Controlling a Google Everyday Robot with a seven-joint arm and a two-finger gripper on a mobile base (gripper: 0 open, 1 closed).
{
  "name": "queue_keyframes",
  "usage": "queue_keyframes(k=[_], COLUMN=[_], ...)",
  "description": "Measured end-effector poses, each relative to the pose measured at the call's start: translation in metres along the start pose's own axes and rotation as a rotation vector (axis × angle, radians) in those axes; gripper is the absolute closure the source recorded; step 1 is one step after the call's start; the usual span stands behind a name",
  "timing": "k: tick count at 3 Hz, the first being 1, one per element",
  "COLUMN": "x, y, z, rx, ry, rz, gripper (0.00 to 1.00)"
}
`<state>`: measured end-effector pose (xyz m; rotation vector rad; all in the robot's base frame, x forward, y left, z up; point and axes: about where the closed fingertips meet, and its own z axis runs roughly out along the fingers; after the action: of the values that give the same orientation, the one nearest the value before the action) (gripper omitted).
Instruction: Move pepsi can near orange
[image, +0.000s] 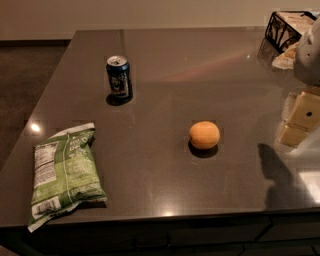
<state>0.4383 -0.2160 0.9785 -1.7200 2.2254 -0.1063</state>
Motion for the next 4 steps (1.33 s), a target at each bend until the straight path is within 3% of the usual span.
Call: queue_keyframes(k=[1, 2, 4], x=[0.0, -0.009, -0.055], y=[0.0, -0.015, -0.071], z=[0.0, 0.008, 0.042], rx=[0.0, -0.019, -0.02], ry=[0.0, -0.037, -0.153], rz=[0.0, 0.033, 0.098], gripper=[0.0, 0.0, 0.0])
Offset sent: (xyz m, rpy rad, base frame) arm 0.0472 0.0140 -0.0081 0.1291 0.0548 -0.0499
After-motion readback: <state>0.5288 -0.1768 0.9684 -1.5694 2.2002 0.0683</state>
